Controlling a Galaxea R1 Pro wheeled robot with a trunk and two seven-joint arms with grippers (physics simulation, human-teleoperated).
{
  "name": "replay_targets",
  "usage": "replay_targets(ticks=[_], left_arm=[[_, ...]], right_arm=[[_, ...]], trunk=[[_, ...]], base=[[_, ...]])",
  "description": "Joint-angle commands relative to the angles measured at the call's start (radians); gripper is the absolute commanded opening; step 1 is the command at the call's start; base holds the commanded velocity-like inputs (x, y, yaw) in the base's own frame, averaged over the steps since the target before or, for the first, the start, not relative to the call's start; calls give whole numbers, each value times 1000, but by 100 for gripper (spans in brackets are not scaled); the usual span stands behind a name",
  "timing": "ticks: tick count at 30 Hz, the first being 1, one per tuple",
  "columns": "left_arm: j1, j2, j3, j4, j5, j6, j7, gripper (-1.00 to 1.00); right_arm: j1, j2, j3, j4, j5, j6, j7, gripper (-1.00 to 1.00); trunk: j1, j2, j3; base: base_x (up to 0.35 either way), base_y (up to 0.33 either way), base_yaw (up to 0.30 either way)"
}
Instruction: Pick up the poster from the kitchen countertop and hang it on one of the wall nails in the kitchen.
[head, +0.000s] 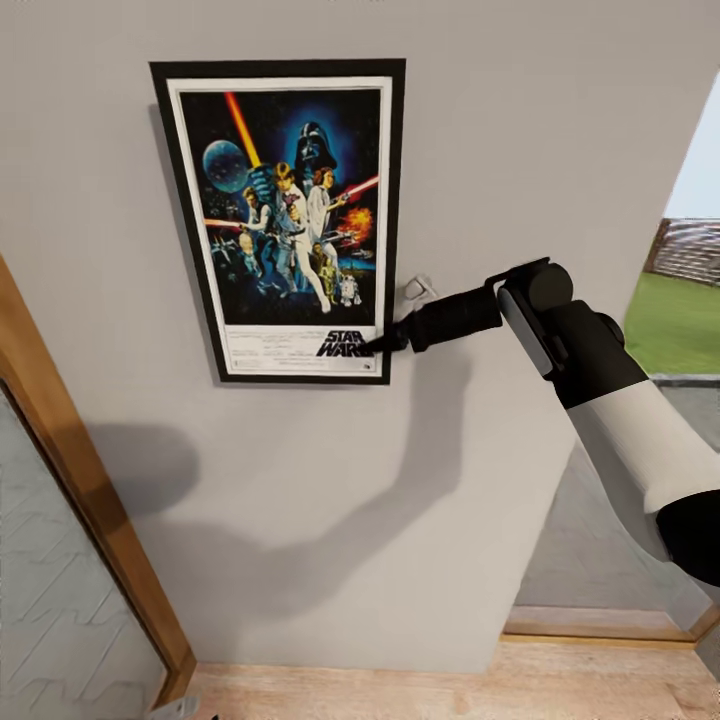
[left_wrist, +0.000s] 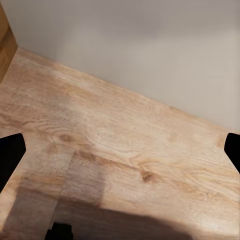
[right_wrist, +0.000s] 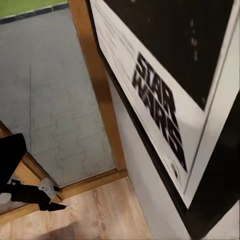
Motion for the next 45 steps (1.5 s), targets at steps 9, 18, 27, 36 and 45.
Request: replay_targets(ticks=[9, 18, 27, 36, 45], left_arm=[[-1, 0, 8, 2, 0, -1, -7, 100], [-1, 1, 8, 2, 0, -2, -9, 100], [-1, 1, 8, 2, 0, -2, -9, 100], [-1, 1, 8, 2, 0, -2, -10, 100], [-1, 1, 6, 2, -1, -2, -10, 100]], right_arm=[[2, -3, 2, -3, 6, -5, 0, 100], [201, -6, 2, -170, 11, -72, -1, 100], [510, -25, -1, -215, 13, -294, -2, 100], [721, -64, -2, -203, 14, -463, -9, 100], [845, -66, -59, 1035, 0, -1194, -120, 100]], trunk=[[0, -2, -2], [0, -2, -2], [0, -2, -2], [0, -2, -2], [0, -2, -2]], base=[[-33, 0, 0], [-2, 0, 0], [-14, 0, 0], [-218, 0, 0], [-21, 0, 0]])
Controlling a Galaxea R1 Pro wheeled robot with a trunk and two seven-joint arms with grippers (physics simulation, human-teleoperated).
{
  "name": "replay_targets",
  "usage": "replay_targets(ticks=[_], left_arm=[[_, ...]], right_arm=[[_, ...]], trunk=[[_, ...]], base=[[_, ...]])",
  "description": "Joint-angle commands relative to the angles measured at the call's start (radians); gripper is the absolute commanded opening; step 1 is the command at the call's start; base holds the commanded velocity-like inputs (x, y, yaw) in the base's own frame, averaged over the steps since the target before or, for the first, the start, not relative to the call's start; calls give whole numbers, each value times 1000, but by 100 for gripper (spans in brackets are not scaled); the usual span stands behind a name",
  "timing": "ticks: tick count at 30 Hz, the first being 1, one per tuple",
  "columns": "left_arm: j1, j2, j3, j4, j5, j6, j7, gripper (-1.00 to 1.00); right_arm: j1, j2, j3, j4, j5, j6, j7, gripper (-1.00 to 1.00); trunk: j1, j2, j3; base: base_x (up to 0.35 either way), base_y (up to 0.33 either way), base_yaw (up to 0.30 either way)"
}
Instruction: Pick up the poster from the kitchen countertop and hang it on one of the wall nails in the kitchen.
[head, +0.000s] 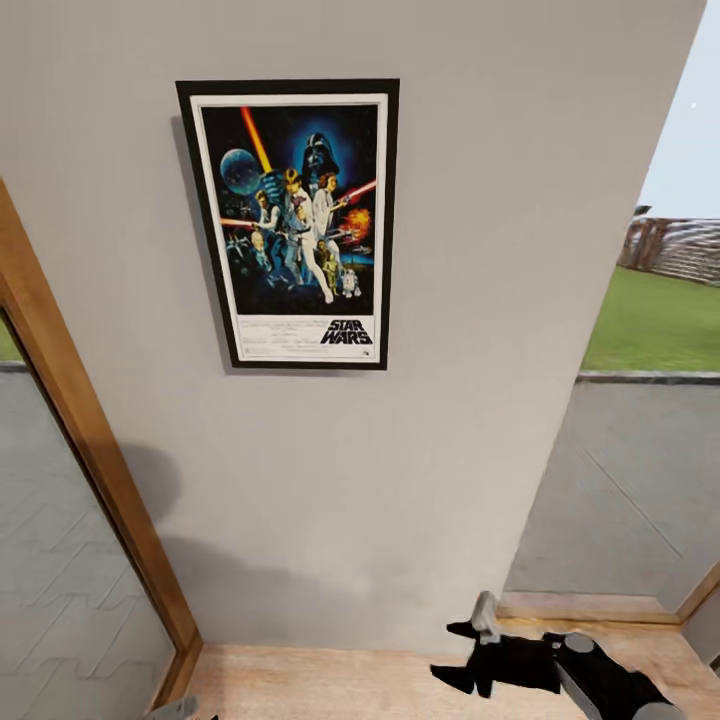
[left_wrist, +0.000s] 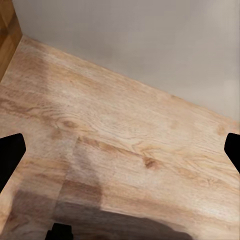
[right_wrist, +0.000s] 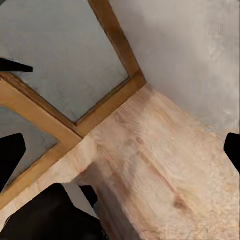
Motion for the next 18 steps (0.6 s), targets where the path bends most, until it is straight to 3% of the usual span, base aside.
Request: replay_targets(ticks=[1, 3, 9, 18], left_arm=[[-1, 0, 6, 2, 0, -1, -7, 100], [-1, 0, -1, 2, 1, 0, -7, 100], [-1, -1, -28, 2, 0, 0, -6, 100], [-1, -1, -39, 2, 1, 1, -3, 100]], right_arm=[[1, -2, 9, 339, -15, -49, -61, 100], [10, 0, 9, 375, -44, -67, -145, 100], [32, 6, 10, 406, -97, -82, -283, 100], [40, 20, 11, 414, -111, -83, -349, 100]], trunk=[[1, -2, -1], [1, -2, 1], [1, -2, 10], [1, -2, 25]], base=[[0, 0, 0], [0, 0, 0], [0, 0, 0], [0, 0, 0]])
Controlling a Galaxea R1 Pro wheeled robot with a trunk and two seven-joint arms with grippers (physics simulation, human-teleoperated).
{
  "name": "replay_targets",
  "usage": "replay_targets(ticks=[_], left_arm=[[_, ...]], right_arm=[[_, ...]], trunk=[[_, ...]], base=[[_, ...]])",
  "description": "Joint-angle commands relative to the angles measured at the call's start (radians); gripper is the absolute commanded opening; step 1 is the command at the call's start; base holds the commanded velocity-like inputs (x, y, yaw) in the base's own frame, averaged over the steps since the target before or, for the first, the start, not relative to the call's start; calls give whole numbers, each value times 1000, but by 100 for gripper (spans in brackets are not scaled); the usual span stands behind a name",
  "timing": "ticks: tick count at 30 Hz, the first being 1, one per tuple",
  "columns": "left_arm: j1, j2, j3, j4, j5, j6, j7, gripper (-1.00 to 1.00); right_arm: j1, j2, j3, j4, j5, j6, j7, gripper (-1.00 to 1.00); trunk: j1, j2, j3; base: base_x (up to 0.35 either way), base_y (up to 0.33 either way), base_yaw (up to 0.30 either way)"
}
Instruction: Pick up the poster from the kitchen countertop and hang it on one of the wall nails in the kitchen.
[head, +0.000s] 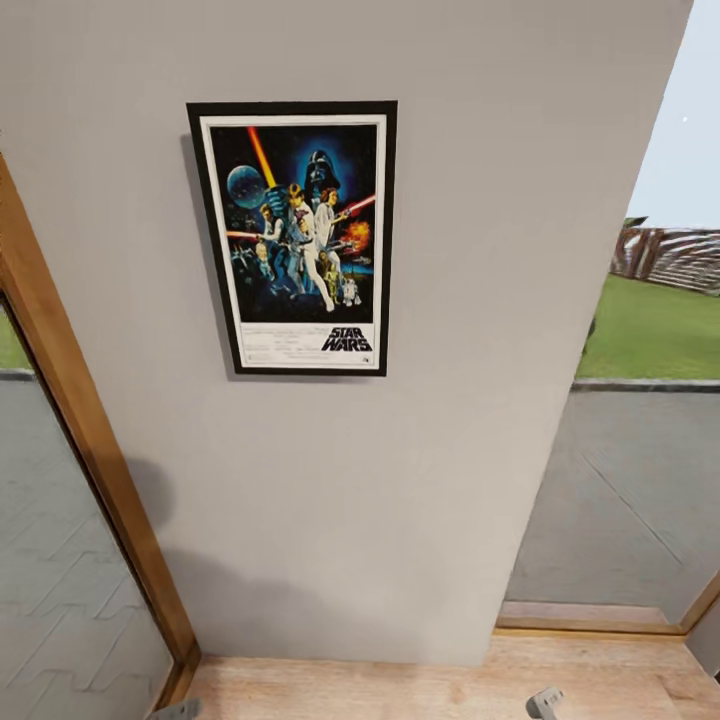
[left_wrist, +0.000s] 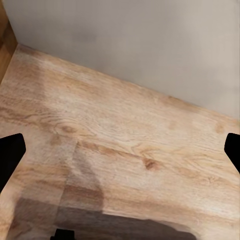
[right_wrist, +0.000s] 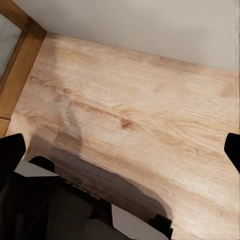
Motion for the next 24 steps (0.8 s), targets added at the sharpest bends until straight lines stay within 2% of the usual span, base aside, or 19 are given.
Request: replay_targets(ticks=[1, 4, 8, 10, 12, 18, 24], left_arm=[[-1, 0, 4, 2, 3, -1, -6, 100], [-1, 0, 4, 2, 4, -1, -5, 100], [-1, 0, 4, 2, 4, -1, -4, 100], [-1, 0, 4, 2, 4, -1, -4, 100], [-1, 0, 4, 2, 4, -1, -3, 100], [-1, 0, 4, 2, 4, -2, -3, 100], [-1, 0, 4, 2, 4, -2, -4, 100]], right_arm=[[-2, 1, 9, 4, -9, -7, -7, 100], [-1, 4, 9, 4, -9, -7, -85, 100], [-1, 25, 9, 5, -9, -8, -173, 100], [-1, 41, 9, 5, -8, -9, -288, 100], [-1, 47, 9, 5, -8, -10, -344, 100], [6, 51, 9, 4, -7, -10, -377, 100], [75, 49, 9, 3, -5, -11, -384, 100]], trunk=[[1, -2, 0], [1, -2, 5], [1, -2, 11], [1, -2, 12], [1, -2, 13], [1, -2, 13], [1, -2, 14]], base=[[0, 0, 0], [0, 0, 0], [0, 0, 0], [0, 0, 0], [0, 0, 0], [0, 0, 0], [0, 0, 0]])
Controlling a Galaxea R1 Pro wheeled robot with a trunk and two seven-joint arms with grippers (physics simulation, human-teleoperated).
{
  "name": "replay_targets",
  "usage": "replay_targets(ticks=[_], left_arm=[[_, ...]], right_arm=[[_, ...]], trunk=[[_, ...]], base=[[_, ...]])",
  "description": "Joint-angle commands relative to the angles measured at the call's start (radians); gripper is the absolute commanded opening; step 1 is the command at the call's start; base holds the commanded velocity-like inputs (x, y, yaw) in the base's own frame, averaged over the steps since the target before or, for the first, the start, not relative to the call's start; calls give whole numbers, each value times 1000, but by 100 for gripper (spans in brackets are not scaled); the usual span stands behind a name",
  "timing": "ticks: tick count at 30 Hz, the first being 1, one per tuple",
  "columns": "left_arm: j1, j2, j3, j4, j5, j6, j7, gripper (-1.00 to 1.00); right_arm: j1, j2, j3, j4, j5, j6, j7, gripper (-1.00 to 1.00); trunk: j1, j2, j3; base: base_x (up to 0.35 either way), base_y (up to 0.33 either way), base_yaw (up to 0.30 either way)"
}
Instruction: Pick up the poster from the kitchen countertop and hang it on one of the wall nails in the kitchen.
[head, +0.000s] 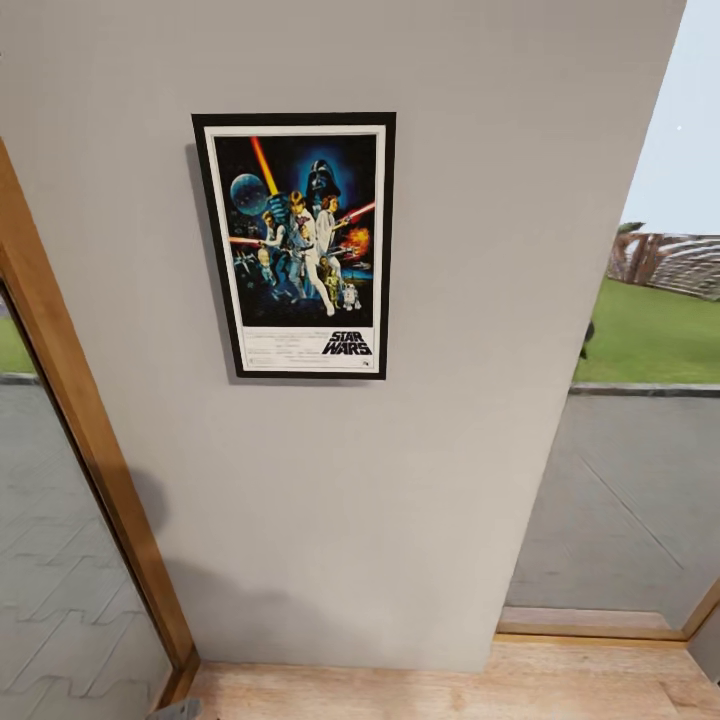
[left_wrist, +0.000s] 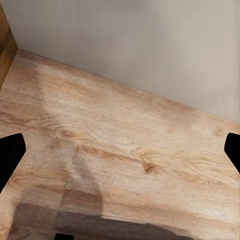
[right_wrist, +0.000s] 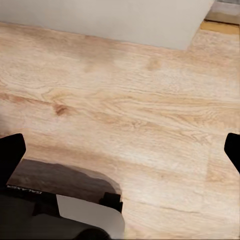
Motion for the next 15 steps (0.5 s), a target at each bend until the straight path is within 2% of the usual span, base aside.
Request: replay_targets(ticks=[1, 3, 6, 15], left_arm=[[-1, 0, 4, 2, 3, -1, -6, 100], [-1, 0, 4, 2, 3, -1, -7, 100], [-1, 0, 4, 2, 3, -1, -7, 100], [-1, 0, 4, 2, 3, -1, -7, 100]], right_arm=[[16, 1, 7, 4, -11, -5, 6, 100], [54, 3, 8, 4, -11, -5, 6, 100], [75, 5, 8, 4, -11, -4, 5, 100], [89, 5, 8, 4, -10, -5, 5, 100]], trunk=[[0, -1, 0], [0, -1, 0], [0, -1, 0], [0, -1, 0]], base=[[0, 0, 0], [0, 0, 0], [0, 0, 0], [0, 0, 0]])
